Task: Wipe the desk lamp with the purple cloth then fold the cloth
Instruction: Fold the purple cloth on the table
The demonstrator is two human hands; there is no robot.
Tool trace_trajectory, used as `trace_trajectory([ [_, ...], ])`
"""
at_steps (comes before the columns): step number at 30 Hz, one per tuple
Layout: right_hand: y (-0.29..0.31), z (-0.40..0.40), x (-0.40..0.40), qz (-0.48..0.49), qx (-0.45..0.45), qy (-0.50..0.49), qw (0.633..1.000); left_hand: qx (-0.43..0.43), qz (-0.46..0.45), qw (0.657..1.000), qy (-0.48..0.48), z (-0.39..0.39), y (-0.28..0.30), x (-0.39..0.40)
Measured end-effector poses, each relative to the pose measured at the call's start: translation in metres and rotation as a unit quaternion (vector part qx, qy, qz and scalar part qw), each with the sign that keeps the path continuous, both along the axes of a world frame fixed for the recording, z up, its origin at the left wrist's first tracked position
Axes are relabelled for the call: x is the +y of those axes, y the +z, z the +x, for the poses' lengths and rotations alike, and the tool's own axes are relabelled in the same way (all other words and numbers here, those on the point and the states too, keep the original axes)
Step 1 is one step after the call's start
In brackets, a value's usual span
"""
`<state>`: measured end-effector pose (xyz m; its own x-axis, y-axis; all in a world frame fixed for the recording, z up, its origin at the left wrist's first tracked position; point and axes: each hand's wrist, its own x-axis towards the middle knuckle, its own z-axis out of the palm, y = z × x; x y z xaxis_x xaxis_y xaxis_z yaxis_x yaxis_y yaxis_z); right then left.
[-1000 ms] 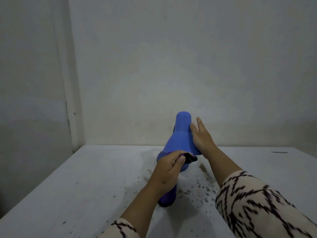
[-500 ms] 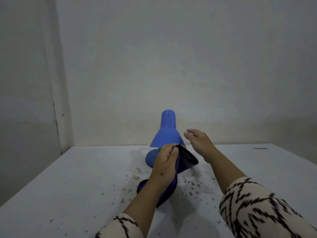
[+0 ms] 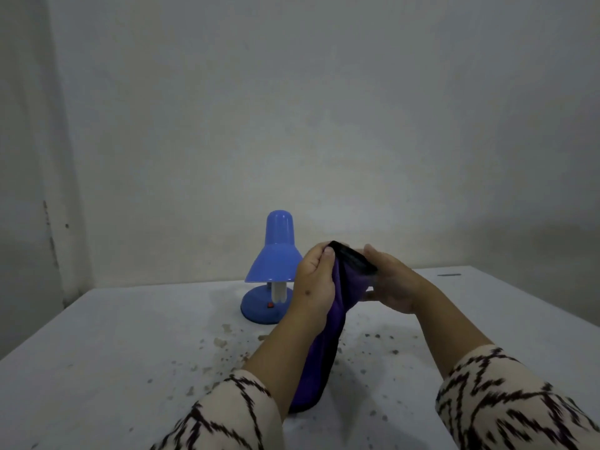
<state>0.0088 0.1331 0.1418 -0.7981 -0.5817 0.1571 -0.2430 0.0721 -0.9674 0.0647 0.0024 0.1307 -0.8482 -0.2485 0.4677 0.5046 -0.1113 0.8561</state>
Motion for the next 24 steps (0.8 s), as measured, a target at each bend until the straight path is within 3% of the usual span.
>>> trace_trajectory([
  [4, 0.005, 0.001, 0.025, 0.003, 0.018, 0.011, 1.0, -0.013, 0.024, 1.0, -0.011, -0.011, 0.016, 0.012],
  [9, 0.013, -0.002, 0.034, -0.001, 0.103, -0.085, 0.991, -0.016, 0.017, 1.0, -0.021, -0.026, 0.023, 0.021],
  [13, 0.019, -0.004, 0.038, -0.019, 0.112, -0.105, 0.988, -0.024, -0.013, 0.999, -0.031, -0.036, 0.015, 0.02],
  [18, 0.021, -0.01, 0.042, -0.047, 0.089, -0.14, 0.985, -0.058, -0.131, 0.986, -0.086, -0.041, 0.001, 0.017],
  [24, 0.022, -0.015, 0.048, -0.071, 0.071, -0.199, 0.975, -0.138, -0.354, 0.913, -0.149, -0.048, -0.018, 0.012],
])
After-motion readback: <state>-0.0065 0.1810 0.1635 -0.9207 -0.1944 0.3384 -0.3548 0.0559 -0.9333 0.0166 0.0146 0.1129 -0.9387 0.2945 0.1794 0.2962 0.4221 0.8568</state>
